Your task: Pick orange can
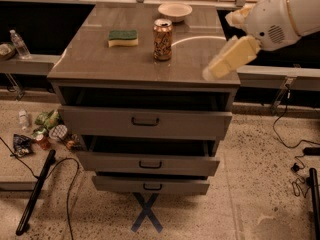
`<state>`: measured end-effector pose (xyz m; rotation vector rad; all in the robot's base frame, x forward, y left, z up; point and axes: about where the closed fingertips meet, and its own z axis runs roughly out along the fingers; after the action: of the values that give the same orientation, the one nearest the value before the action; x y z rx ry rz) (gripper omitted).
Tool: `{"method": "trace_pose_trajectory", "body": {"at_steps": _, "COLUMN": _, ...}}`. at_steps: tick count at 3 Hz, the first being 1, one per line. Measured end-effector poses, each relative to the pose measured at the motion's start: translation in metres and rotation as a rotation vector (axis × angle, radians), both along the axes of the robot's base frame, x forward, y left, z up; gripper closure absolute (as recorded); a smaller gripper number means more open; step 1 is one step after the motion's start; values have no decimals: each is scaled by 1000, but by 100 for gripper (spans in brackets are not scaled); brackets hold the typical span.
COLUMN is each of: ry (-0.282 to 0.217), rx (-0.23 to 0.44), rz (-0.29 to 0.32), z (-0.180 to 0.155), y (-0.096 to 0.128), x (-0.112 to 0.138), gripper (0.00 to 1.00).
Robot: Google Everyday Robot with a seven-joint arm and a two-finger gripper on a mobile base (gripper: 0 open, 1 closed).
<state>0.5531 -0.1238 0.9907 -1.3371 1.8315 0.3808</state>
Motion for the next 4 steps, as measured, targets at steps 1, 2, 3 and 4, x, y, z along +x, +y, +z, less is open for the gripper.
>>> {"method": "trace_pose_trajectory", "body": {"at_steps": 1, "ry": -8, "rx": 198, "rz": -80, "z": 9, "y": 32, "x": 30, "gripper": 0}}
{"method": "trace_pose_trajectory", "body": {"at_steps": 2, "ry": -60, "rx": 231, "rz": -135, "z": 23, "y": 29, "x": 46, "gripper": 0}}
{"method": "trace_pose_trajectory", "body": {"at_steps": 3, "ry": -49, "rx": 252, "rz": -147, "z": 9, "y": 35, "x": 48, "gripper": 0}}
{"method": "trace_pose_trajectory", "body": {"at_steps": 4, "ry": -45, "rx": 292, "rz": -231, "z": -33, "y": 37, "x": 74, "gripper": 0}}
